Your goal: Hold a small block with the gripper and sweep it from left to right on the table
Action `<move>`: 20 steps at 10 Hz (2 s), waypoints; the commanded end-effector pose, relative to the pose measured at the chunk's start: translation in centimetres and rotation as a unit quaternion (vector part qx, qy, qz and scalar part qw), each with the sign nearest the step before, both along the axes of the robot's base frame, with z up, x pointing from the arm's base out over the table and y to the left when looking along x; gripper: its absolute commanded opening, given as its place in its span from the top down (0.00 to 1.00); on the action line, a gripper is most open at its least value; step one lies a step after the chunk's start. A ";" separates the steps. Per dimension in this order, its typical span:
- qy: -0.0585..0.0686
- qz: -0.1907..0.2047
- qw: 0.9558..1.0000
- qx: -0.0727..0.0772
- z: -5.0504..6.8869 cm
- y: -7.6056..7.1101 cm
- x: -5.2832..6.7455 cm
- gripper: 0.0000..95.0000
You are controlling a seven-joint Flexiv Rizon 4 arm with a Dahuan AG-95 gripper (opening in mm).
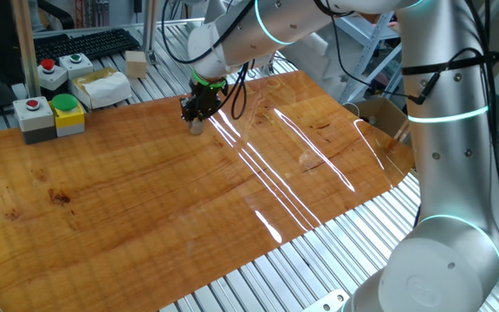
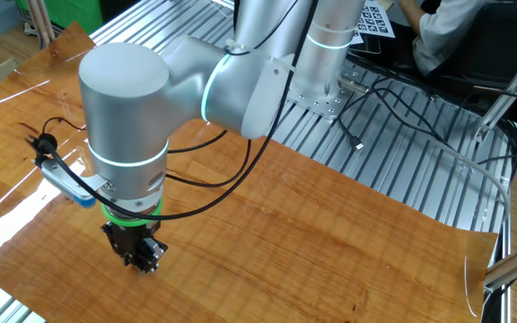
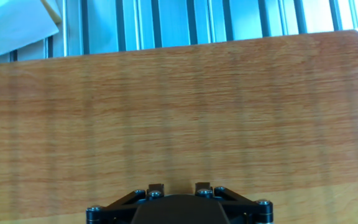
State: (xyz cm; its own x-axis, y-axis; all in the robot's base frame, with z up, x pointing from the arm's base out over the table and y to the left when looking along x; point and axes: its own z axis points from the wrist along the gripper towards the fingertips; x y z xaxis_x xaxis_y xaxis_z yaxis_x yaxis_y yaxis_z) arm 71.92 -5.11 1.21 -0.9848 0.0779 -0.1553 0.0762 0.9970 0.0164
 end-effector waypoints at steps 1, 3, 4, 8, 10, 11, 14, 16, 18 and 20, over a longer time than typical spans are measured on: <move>0.001 -0.009 1.000 -0.004 0.0 0.6 -0.2 1.00; 0.003 -0.019 1.000 -0.003 0.2 1.2 -0.2 1.00; 0.003 -0.026 1.000 -0.002 0.1 1.6 -0.3 1.00; 0.004 -0.046 0.999 -0.006 0.1 2.8 -0.6 1.00; 0.005 -0.055 0.998 -0.003 0.1 3.4 -0.7 1.00; 0.005 -0.060 0.998 -0.002 0.0 3.7 -0.8 1.00; 0.006 -0.076 0.997 -0.009 0.1 4.7 -1.1 1.00; 0.007 -0.080 0.997 -0.005 0.3 5.1 -1.2 1.00; 0.005 -0.088 0.996 -0.004 0.0 5.5 -1.4 1.00; 0.007 -0.090 0.996 -0.003 0.0 5.7 -1.5 1.00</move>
